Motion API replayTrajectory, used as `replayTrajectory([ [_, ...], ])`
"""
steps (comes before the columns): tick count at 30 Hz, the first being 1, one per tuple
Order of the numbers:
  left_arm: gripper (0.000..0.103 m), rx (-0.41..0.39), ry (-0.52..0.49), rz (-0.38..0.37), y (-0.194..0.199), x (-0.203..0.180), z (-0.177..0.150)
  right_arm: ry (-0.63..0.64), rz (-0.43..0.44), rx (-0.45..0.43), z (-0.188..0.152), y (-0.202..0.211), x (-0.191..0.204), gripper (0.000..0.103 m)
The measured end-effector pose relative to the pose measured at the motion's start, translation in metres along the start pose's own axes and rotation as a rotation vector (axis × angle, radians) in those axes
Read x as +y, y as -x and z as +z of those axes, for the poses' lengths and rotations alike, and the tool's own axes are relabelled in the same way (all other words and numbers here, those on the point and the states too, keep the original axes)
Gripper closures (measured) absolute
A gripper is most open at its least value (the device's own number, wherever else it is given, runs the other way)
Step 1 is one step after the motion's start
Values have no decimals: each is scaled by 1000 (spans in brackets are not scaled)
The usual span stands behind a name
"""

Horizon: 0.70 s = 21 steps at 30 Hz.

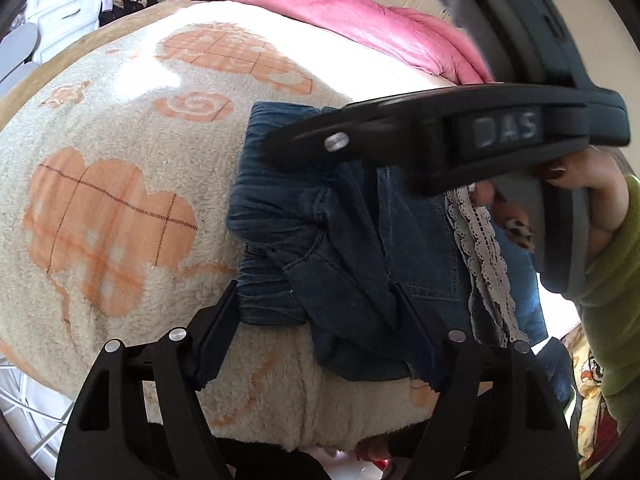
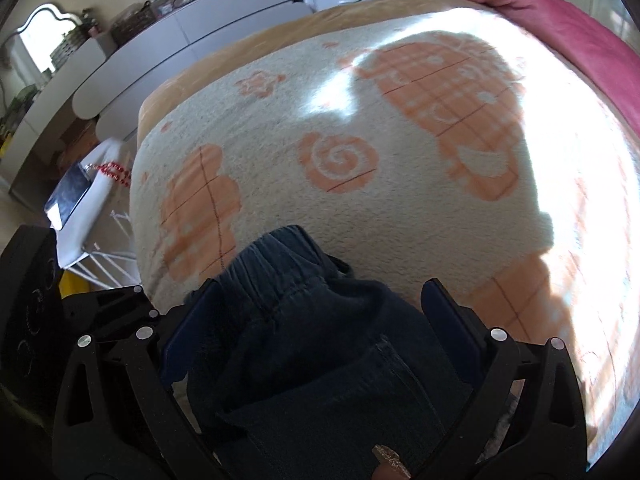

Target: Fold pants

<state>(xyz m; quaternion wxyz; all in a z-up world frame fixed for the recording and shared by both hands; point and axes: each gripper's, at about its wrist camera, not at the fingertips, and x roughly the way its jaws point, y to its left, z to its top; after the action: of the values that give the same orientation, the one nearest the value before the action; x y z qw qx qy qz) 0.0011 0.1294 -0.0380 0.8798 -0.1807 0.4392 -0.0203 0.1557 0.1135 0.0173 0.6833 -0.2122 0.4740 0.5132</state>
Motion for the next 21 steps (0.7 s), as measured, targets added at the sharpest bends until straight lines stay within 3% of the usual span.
replayTrajectory([
  [2,30,1,2,-1,-1,0,0,8,17,23,2,-10,1,9],
  [4,30,-1,6,-5,-2,1,1,-3,66,46,2,-20,-1,16],
  [5,30,-2,10,-6,-2,1,1,-7,95,56,0,-25,-1,36],
  [6,30,-2,17,-9,-3,2,1,-9,142,64,-2,-28,-1,48],
  [11,21,-34,55,-40,6,3,4,-53,231,-12,-14,-1,-15,75],
  [16,12,-74,38,-93,20,-13,10,-107,298,-138,-37,53,-34,76],
  [17,7,-69,44,-110,19,-18,11,-113,300,-155,-40,60,-38,76],
  [21,6,-25,83,-221,7,-32,13,-147,286,-225,-64,98,-56,76],
])
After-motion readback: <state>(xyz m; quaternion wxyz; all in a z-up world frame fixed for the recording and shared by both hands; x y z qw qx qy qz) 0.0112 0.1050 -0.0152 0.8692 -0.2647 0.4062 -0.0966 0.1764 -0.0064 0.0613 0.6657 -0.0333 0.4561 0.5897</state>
